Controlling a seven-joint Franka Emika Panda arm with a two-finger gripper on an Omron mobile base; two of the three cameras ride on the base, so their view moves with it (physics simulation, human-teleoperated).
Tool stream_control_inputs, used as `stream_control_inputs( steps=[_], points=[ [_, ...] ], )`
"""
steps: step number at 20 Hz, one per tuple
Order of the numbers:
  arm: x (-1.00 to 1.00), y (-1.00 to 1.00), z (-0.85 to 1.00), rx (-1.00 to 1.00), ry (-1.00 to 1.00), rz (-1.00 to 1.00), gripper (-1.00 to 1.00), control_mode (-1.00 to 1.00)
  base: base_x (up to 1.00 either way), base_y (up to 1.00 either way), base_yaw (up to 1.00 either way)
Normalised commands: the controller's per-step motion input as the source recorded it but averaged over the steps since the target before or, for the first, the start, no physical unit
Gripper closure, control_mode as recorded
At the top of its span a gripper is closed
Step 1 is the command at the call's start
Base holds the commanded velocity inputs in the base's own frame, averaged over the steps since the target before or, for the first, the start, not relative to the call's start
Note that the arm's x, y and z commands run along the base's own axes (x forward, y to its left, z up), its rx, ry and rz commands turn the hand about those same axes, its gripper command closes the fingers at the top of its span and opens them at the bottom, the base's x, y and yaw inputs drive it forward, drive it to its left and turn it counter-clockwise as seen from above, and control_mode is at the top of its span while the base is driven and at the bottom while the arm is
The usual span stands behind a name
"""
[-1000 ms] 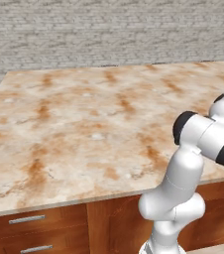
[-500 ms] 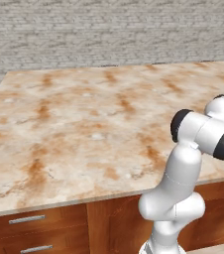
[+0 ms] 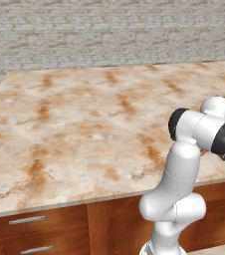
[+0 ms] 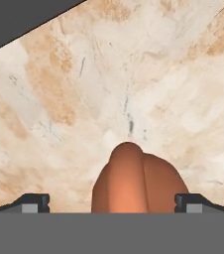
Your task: Pick the strainer and jug and place them in the sink. Then turn on the water.
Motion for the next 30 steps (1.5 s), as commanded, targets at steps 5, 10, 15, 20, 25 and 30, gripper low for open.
stream_control_inputs(
  steps=[5, 10, 15, 20, 25, 30],
  points=[
    [0.0, 0.07, -0.41, 0.0, 0.0, 0.0, -1.0, -1.0, 0.0, 0.0, 0.0],
    [0.03, 0.1, -0.31, 0.0, 0.0, 0.0, -1.0, -1.0, 0.0, 0.0, 0.0],
    [0.06, 0.09, -0.11, 0.0, 0.0, 0.0, -1.0, -1.0, 0.0, 0.0, 0.0],
    [0.0, 0.0, 0.0, 0.19, 0.0, 0.0, -1.0, -1.0, 0.0, 0.0, 0.0],
    [0.0, 0.0, 0.0, 0.2, 0.0, 0.04, -1.0, -1.0, 0.0, 0.0, 0.0],
    [0.15, 0.11, -0.1, 0.06, 0.03, 0.05, 1.0, -1.0, 0.0, 0.0, 0.0]
  ],
)
